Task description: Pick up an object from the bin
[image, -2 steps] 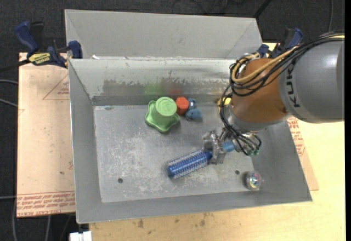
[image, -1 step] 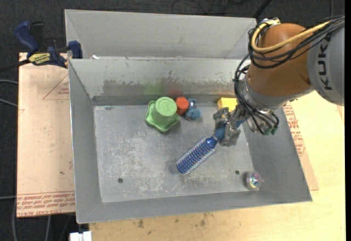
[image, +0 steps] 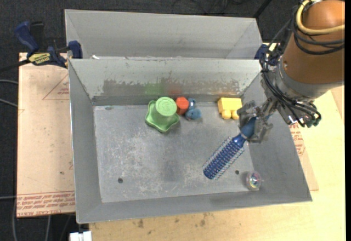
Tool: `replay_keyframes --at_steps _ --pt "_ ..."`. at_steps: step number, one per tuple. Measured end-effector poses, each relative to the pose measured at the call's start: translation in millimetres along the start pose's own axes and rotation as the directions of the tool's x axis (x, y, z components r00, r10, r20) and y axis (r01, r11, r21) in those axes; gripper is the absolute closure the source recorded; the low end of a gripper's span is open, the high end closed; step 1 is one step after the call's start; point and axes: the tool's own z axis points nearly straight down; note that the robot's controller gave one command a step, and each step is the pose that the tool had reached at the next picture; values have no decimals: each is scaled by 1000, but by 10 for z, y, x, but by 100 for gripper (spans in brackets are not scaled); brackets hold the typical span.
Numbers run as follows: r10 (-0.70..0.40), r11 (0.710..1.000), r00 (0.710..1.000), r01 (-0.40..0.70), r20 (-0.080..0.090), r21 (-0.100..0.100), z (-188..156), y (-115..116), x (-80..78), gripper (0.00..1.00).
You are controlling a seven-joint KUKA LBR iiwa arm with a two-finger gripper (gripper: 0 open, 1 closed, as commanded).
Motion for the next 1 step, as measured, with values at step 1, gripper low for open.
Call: replay_keyframes --at_steps 1 --pt "199 980 980 -199 2 0 -863 -281 -205 100"
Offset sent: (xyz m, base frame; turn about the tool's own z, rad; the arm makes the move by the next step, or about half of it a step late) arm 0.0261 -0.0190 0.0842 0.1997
